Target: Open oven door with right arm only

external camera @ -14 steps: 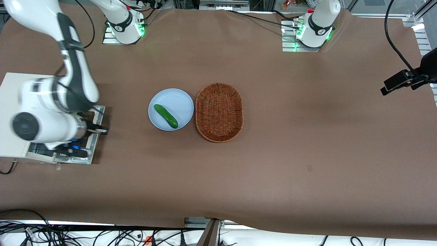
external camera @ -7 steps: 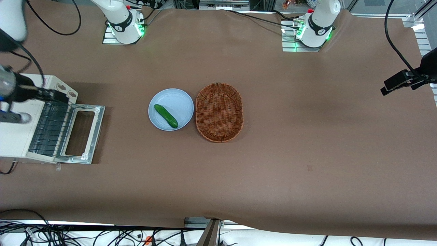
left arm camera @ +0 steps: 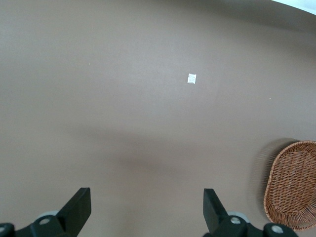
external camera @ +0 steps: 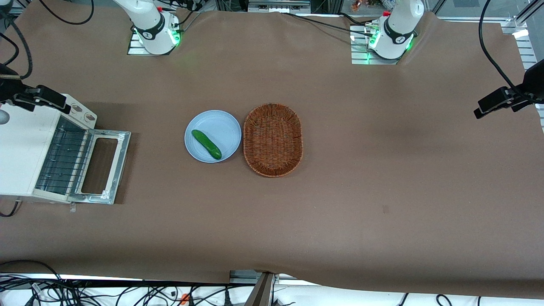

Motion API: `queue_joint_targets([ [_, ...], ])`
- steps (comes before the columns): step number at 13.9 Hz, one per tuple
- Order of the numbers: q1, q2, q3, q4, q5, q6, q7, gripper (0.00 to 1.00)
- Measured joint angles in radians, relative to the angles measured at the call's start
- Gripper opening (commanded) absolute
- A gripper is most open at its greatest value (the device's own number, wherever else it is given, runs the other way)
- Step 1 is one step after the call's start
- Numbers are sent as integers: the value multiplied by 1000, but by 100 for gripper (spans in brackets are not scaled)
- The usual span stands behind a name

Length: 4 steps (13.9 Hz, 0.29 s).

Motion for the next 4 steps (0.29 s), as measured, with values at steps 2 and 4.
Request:
queue_joint_targets([
  [2,-21,-26,32,-53,0,1,-1,100],
  [4,-18,-31,45,-59,0,1,-2,100],
])
